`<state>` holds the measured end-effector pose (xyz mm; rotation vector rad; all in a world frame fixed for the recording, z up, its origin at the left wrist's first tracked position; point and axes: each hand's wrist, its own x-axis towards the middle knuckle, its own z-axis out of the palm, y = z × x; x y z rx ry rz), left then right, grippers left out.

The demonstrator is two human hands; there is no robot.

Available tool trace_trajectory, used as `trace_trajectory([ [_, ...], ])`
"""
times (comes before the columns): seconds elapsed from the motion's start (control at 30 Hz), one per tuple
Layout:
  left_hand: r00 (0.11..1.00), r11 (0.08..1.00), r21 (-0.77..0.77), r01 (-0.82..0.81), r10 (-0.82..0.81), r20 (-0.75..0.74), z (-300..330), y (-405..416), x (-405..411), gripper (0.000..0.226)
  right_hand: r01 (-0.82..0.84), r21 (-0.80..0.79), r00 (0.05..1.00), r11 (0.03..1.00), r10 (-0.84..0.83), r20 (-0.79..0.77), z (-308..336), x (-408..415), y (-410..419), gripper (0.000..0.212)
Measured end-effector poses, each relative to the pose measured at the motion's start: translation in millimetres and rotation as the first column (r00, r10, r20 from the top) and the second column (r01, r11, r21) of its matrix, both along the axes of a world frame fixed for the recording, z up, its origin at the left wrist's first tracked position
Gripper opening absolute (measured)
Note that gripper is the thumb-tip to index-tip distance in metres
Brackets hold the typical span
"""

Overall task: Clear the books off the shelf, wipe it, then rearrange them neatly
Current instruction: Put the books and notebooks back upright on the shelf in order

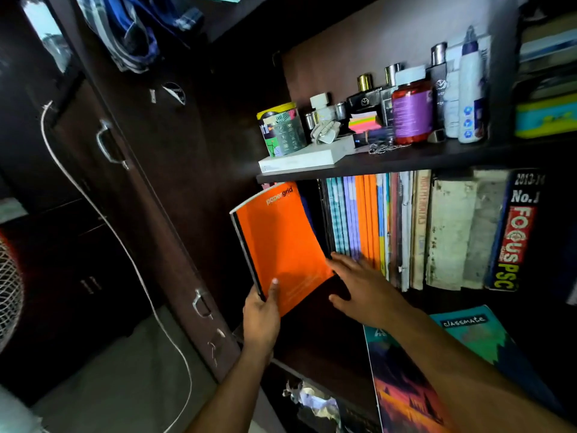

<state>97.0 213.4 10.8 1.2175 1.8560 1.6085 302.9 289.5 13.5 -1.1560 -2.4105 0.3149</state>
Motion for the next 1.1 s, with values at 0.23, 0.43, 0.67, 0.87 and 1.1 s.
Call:
trace_trajectory([
  [0.23, 0.993, 0.993, 0.036, 0.113, -0.114, 0.035, 1.3, -4.7, -4.1, 0.036, -0.053, -0.053, 0.999, 0.997, 0.053, -0.007, -5.3, -1.2, 3.3, 0.081],
  [0.43, 0.967, 0.967, -0.011, 0.254, -0.254, -0.012, 1.3, 1.9, 17.7, 0.030, -0.052, -0.057, 0.999, 0.997, 0.052, -0.002, -9.2, -4.1, 7.8, 0.086],
  [0.67, 0.977, 0.977, 0.038, 0.211, -0.211, -0.007, 0.5, 34.0, 37.1, 0.026, -0.052, -0.048, 0.999, 0.998, 0.051, -0.011, -7.9, -5.7, 5.7, 0.082],
  [0.87, 0.985, 0.993, -0.018, 0.113, -0.114, -0.127, 10.0, 95.5, 50.8, 0.056, -0.039, -0.001, 0.996, 0.999, 0.039, -0.074, -1.0, -3.7, 1.3, 0.062],
  [1.1, 0.895, 0.974, 0.223, -0.027, 0.123, -0.428, 30.8, 77.7, 54.2, 0.025, 0.012, 0.010, 0.981, 1.000, -0.010, -0.194, 0.4, -3.3, 1.8, 0.052],
])
